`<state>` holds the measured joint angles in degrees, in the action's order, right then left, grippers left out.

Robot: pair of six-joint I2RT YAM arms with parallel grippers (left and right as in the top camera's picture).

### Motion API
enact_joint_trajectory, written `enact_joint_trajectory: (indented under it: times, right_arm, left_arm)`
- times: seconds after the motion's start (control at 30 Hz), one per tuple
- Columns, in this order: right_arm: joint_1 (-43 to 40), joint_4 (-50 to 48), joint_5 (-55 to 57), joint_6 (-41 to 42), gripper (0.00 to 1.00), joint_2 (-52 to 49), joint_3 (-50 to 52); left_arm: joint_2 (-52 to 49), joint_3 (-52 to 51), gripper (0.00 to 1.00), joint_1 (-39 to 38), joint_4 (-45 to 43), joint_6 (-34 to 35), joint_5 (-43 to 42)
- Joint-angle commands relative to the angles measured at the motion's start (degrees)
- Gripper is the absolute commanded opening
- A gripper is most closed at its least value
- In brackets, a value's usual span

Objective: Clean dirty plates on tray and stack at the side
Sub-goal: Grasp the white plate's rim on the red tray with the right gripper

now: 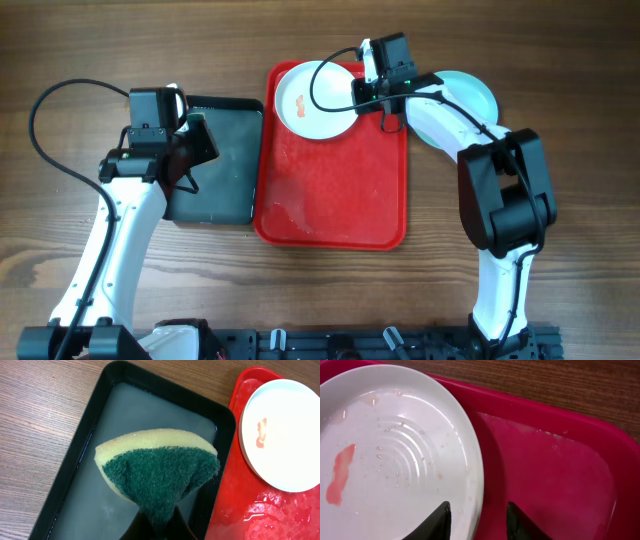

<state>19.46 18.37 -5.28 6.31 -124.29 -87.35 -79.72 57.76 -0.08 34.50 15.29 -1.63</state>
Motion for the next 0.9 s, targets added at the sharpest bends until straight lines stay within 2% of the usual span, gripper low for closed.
enact_joint_trajectory:
  times: [0.0, 0.1, 0.3, 0.7, 0.77, 0.87]
  right_arm:
    - [-0.02, 1.16, 0.55, -0.13, 0.33, -0.42, 0.11]
    - [-0.02, 1.77, -1.57, -0.15, 0.24, -0.94, 0.11]
    - [-0.02, 0.0, -2.23, -0.11, 0.21, -1.2, 1.22]
    - [-0.02, -1.27, -2.25, 3.32, 0.2, -1.99, 2.6]
    - [-0.02, -1.73, -2.23, 3.3, 0.06, -2.29, 2.6]
    - [-0.04, -2.01, -2.25, 3.3, 0.04, -1.05, 1.92]
  left_arm:
    - [-0.33, 0.59, 0.04, 0.28, -0.2, -0.98, -0.9]
    - [-0.33, 0.59, 0.04, 0.28, -0.13, -0.98, -0.9]
    - [-0.33, 0.59, 0.04, 0.28, 0.09, -0.98, -0.9]
    - [-0.33, 0.59, 0.04, 0.28, 0.46, -0.98, -0.9]
    - [-0.33, 0.59, 0.04, 0.28, 0.46, -0.96, -0.9]
    - [-0.33, 0.59, 0.04, 0.28, 0.48, -0.98, -0.9]
